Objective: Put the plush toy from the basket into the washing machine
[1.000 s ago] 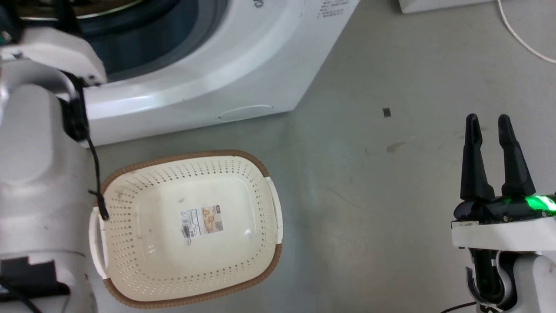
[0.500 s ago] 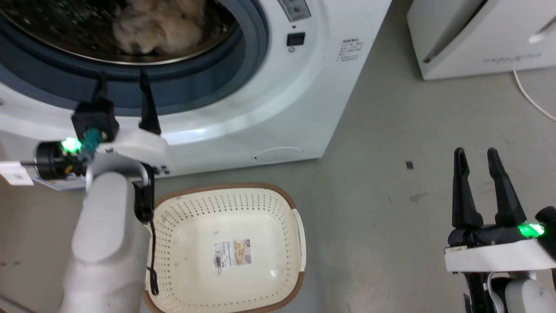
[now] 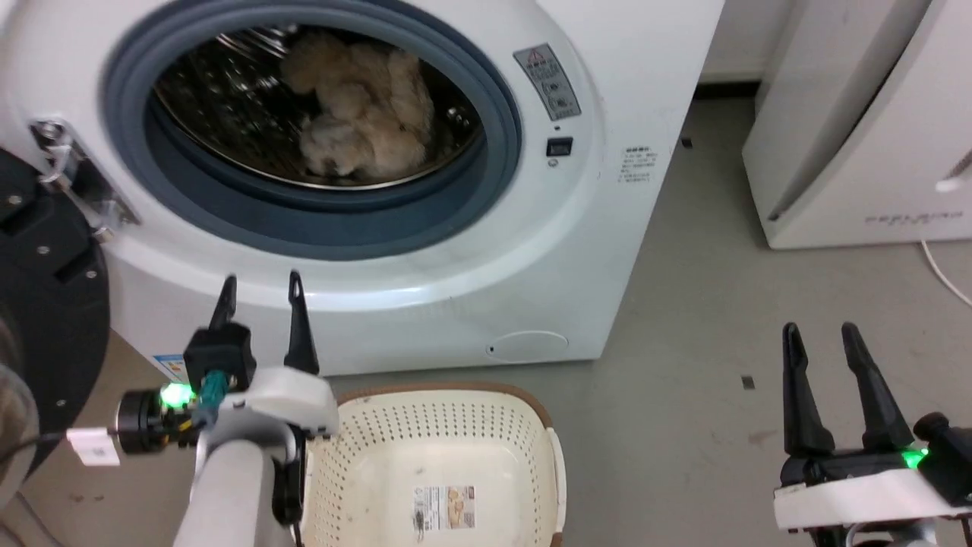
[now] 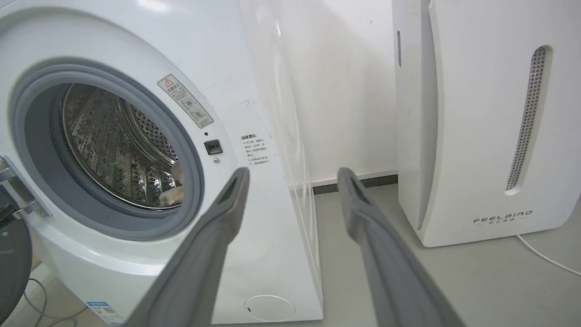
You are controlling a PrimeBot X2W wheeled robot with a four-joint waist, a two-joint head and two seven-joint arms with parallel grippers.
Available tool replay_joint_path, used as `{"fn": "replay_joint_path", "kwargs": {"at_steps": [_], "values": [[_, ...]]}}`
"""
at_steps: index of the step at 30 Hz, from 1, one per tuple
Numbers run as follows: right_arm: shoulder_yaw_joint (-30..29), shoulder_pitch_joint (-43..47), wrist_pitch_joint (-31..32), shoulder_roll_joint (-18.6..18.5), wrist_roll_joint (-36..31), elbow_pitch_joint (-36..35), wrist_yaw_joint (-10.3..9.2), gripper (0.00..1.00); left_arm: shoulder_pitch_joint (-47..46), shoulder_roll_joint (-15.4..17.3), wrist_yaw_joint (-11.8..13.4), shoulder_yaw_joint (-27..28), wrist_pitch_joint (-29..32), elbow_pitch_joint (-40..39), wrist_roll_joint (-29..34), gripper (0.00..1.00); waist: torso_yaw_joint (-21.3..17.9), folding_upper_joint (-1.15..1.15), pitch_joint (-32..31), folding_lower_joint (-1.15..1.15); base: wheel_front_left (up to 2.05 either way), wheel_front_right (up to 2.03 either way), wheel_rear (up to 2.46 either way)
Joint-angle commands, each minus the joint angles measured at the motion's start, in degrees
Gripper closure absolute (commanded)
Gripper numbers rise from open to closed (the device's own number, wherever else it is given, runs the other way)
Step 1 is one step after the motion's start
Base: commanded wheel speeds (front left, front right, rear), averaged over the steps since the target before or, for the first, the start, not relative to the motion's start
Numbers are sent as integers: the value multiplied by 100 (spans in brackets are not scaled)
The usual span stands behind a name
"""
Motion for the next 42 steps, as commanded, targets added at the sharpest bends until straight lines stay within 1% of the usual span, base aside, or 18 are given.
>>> {"fn": "replay_joint_path", "kwargs": {"at_steps": [1, 2, 3, 10, 16, 25, 26, 42], "values": [[-1, 105, -25, -3, -50, 32, 3, 0, 192, -11, 49, 0, -30, -72, 38, 0, 93, 0, -184, 1, 0, 0, 0], [-1, 143, -25, -3, -68, 41, 3, 0, 309, -19, 66, -8, -30, -132, 53, 0, 107, 0, -228, 1, 0, 0, 0], [-1, 237, -25, -3, -121, 66, 3, 0, 637, -42, 87, -15, -30, -303, 45, 0, 146, 0, -367, 1, 0, 0, 0], [-21, 504, -25, -3, -177, 130, 3, 0, 1357, -71, 72, -23, -30, -723, 48, 0, 268, 0, -704, 1, 0, 0, 0], [-23, 687, -25, -3, -219, 179, 3, 0, 1799, -95, 52, -90, -30, -1053, 51, 0, 348, 0, -867, 1, 0, 0, 0], [-18, 808, -25, -3, -184, 280, 3, 0, 2147, -125, 60, -197, -30, -1245, 4, 0, 400, 0, -1041, 1, 0, 0, 0], [-26, 746, 2, 0, -156, 266, 0, 100, 2086, -129, 49, -187, 3, -1215, 22, 100, 397, 0, -1040, 1, 0, 0, 0], [1, 683, 163, 0, -304, 235, 0, 100, 2091, -130, -26, -164, 164, -1359, 51, 100, 394, 0, -1023, 1, 0, 0, 0]]}}
